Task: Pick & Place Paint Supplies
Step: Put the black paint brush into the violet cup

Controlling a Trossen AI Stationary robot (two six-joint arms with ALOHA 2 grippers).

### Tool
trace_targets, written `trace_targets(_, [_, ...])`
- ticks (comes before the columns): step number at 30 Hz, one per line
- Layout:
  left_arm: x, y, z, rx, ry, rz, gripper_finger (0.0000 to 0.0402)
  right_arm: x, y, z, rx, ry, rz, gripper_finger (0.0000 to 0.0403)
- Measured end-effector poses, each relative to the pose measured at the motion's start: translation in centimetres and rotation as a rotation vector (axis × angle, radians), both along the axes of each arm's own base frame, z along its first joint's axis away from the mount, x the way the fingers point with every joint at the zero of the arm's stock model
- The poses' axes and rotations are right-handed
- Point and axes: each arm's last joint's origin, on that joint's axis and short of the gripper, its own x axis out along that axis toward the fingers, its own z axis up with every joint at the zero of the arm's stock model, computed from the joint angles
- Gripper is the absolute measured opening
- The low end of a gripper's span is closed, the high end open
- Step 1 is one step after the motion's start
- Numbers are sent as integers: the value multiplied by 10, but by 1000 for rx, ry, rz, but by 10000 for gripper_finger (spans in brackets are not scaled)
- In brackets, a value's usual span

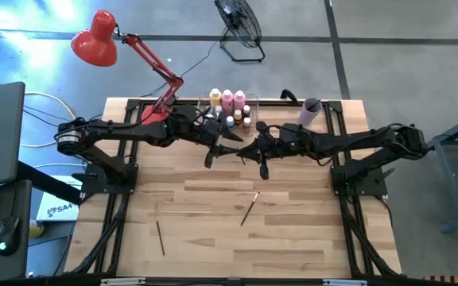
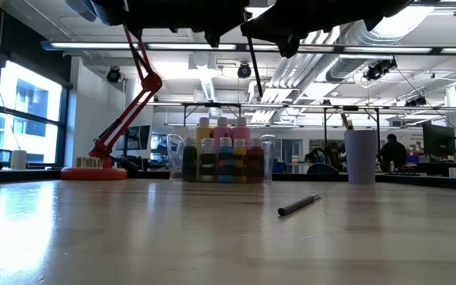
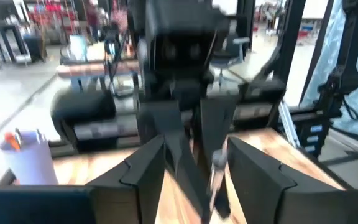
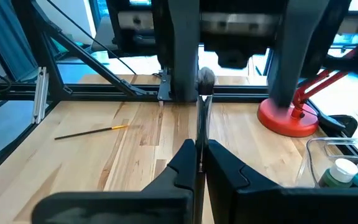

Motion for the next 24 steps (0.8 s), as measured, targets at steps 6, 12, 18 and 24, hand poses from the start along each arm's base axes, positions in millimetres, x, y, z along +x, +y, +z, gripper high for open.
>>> trace_targets(6, [-12, -3, 14, 12, -24, 6, 175, -4, -1, -1, -12, 36, -47, 8])
trace_targets(12, [-34, -8, 29, 33, 6, 15, 175, -21, -5, 9, -70, 85, -246, 8])
trace_targets(18, [-47, -10, 30, 40, 85, 35, 175, -47, -6, 29, -192, 72, -538, 8])
trace_targets(24, [-48, -10, 28, 34, 117, 43, 175, -84, -1, 29, -224, 60, -700, 8])
